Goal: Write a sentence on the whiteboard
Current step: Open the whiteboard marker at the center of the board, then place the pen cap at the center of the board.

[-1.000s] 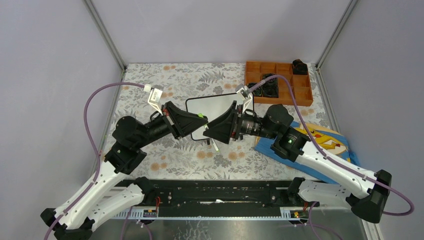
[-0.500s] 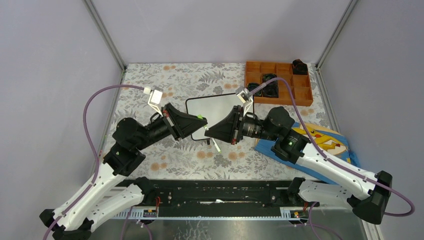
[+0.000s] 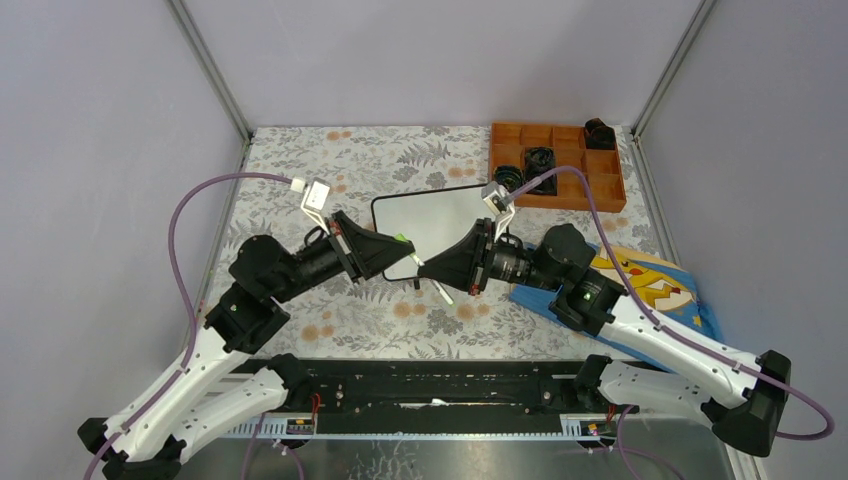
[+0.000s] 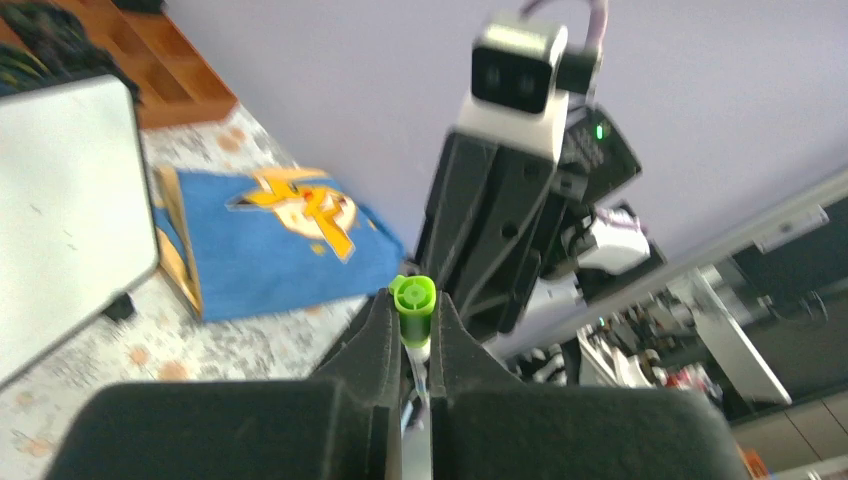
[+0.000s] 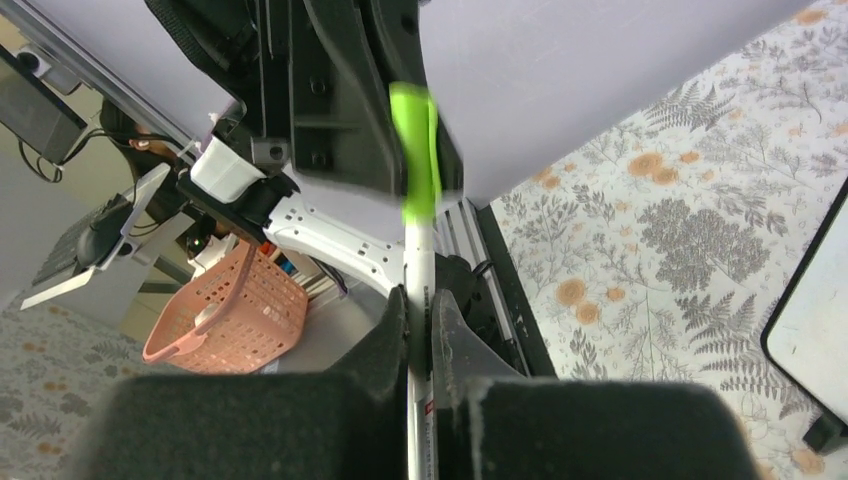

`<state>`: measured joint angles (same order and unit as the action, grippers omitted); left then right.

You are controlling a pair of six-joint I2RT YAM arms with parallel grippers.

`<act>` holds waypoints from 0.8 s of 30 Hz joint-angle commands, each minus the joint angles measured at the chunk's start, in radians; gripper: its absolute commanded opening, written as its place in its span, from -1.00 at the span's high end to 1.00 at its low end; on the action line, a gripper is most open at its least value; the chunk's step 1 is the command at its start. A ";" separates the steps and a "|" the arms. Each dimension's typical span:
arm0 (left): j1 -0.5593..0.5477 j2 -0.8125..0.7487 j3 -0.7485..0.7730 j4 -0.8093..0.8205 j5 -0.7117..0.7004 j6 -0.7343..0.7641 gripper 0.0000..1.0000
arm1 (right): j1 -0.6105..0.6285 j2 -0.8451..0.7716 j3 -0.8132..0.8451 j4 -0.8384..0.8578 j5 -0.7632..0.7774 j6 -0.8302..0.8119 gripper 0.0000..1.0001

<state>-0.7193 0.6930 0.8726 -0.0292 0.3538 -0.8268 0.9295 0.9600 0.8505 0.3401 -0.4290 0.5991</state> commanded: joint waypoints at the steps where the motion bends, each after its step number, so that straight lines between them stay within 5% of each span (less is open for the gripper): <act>1: 0.026 -0.046 0.052 0.110 -0.141 0.031 1.00 | -0.005 -0.060 -0.026 -0.046 -0.006 0.006 1.00; 9: 0.026 -0.057 0.053 0.067 -0.219 0.046 1.00 | -0.005 -0.098 -0.049 -0.066 0.028 -0.003 1.00; 18: 0.026 0.039 0.137 -0.581 -0.761 0.118 1.00 | -0.005 -0.218 -0.001 -0.409 0.435 -0.160 1.00; 24: 0.054 0.174 0.037 -0.721 -0.814 0.113 1.00 | -0.005 -0.248 -0.021 -0.542 0.603 -0.178 1.00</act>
<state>-0.6899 0.8051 0.9802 -0.5671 -0.3397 -0.7353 0.9268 0.7307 0.8062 -0.0986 0.0101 0.4641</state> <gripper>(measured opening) 0.084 0.049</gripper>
